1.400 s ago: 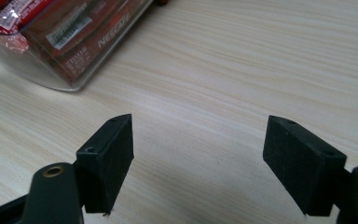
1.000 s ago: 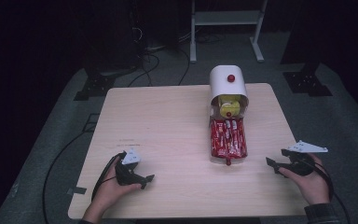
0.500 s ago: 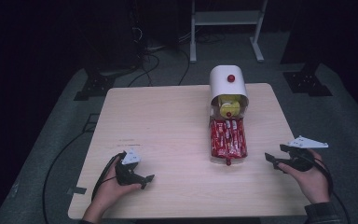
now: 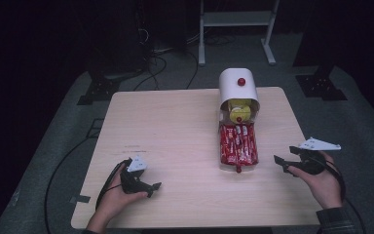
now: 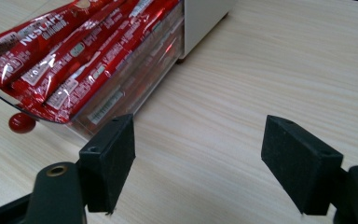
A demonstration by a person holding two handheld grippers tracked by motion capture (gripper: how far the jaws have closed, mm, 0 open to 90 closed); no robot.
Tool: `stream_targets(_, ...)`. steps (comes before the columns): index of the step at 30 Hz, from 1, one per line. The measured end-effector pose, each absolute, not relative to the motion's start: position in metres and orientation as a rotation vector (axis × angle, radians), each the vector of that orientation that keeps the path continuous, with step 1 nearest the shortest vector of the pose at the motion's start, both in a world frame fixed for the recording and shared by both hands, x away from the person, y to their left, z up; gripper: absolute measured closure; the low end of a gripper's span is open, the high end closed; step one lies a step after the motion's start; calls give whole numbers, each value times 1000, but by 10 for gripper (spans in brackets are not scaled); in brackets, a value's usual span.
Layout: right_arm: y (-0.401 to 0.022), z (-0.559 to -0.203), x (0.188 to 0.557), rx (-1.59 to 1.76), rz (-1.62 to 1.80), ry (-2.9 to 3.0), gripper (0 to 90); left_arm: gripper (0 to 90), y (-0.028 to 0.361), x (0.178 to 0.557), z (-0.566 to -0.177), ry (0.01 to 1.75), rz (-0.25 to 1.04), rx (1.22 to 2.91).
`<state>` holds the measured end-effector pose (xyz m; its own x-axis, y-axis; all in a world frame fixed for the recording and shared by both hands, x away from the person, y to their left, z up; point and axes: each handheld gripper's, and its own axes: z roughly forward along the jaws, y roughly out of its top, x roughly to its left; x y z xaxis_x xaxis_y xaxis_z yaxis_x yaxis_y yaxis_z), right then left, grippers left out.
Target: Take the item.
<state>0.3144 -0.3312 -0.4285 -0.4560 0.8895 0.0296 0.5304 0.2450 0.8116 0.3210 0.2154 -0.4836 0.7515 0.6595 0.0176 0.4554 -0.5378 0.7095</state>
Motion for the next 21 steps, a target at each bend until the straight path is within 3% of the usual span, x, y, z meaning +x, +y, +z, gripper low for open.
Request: stream_targets(21, -318, -412, 328, 1252, 1141, 2083, 267, 0, 215, 321, -484, 831, 370, 2233)
